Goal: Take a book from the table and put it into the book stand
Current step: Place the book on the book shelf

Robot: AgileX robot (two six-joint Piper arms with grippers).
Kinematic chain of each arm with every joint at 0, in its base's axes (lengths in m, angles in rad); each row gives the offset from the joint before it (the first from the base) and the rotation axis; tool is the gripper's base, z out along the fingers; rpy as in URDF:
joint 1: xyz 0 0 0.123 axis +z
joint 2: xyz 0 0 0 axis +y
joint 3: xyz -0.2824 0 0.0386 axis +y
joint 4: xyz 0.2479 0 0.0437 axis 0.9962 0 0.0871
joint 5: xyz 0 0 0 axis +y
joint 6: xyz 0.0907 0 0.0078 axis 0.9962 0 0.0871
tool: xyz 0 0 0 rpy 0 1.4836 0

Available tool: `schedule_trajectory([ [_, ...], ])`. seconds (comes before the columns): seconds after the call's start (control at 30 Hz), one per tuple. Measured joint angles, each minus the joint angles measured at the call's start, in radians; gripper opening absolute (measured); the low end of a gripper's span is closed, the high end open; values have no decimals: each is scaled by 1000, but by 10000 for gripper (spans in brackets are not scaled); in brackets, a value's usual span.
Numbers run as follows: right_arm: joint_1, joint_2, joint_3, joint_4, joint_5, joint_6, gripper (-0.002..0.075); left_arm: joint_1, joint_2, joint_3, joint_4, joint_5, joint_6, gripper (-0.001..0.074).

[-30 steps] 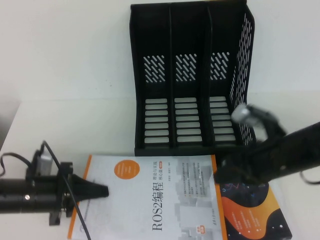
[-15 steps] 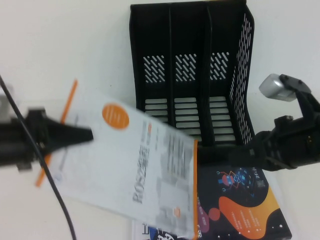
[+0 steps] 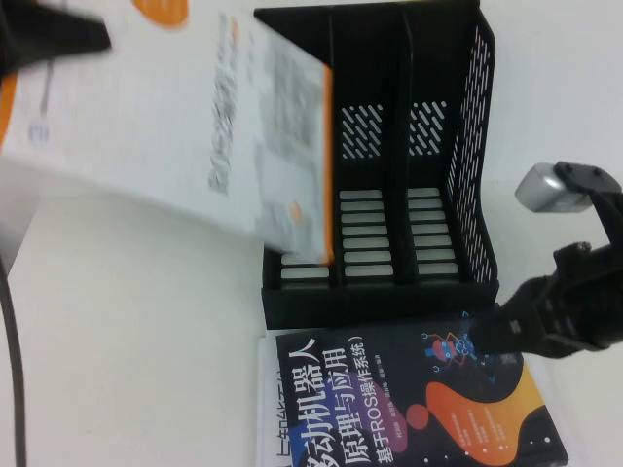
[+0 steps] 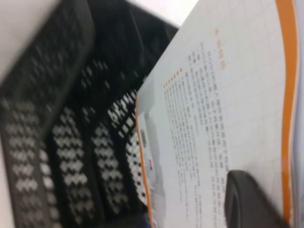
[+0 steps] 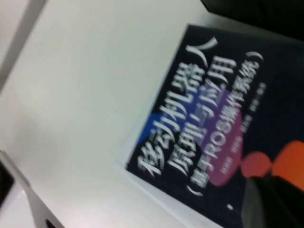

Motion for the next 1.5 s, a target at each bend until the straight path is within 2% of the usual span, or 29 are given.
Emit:
schedule_trajectory([
  [0.17,0,0,1,-87,6,48,4,-110,106,-229,207,-53,-162,106],
  [0.4,0,0,1,-118,7,63,4,-281,312,-511,546,-21,-425,106],
  [0.53,0,0,1,-127,7,63,4,-351,419,-628,723,28,-539,106],
  [0.67,0,0,1,-129,7,63,4,-402,510,-699,811,67,-600,106],
  [0.97,0,0,2,-143,7,63,4,-424,555,-809,847,206,-637,106],
  [1.23,0,0,5,-144,7,71,4,-424,546,-975,852,206,-637,105],
  [1.5,0,0,5,-144,7,78,4,-424,542,-1001,906,206,-637,105],
])
